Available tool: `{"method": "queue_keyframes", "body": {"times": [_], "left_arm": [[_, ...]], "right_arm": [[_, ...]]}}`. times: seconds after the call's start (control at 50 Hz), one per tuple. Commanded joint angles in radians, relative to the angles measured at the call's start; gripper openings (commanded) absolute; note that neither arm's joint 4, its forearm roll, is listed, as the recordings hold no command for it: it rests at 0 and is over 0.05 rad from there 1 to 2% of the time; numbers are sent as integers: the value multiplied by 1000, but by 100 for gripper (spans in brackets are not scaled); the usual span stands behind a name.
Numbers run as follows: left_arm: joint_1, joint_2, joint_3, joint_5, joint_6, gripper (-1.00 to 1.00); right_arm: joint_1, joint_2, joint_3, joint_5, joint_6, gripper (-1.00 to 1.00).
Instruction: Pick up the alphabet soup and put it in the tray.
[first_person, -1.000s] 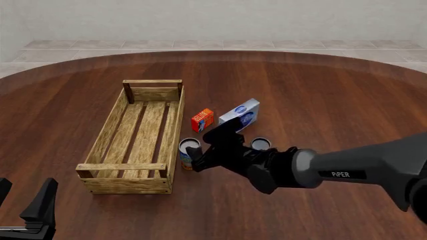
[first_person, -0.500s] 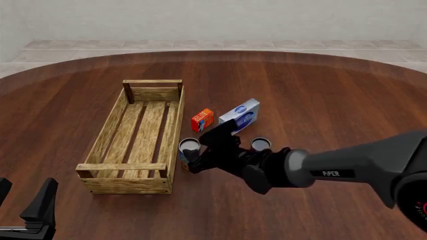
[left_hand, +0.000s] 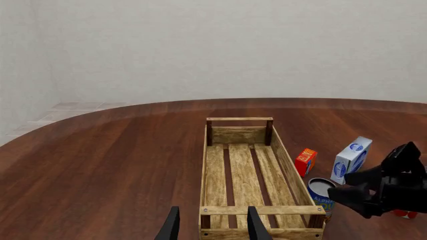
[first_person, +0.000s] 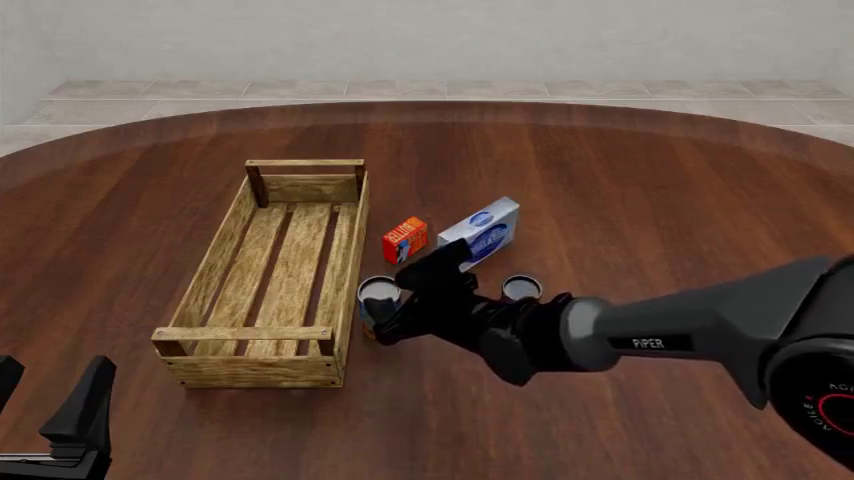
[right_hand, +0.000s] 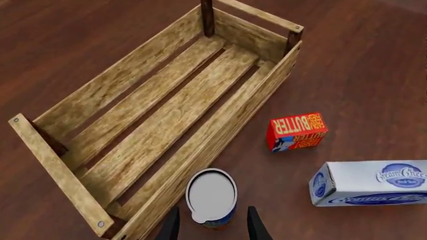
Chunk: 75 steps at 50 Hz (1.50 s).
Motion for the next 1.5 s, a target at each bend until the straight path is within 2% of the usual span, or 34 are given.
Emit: {"method": "queue_keyframes", "body": {"times": [0.02, 1.48, 1.5], "left_arm": [[0, 0, 0, 0, 0, 100], [0, 0, 0, 0, 0, 100], [0, 0, 0, 0, 0, 100]], "right_arm": [[-5, 13, -9, -3, 9, 100], [4, 135, -61, -13, 32, 100], [-5, 137, -64, -18, 24, -100]]}}
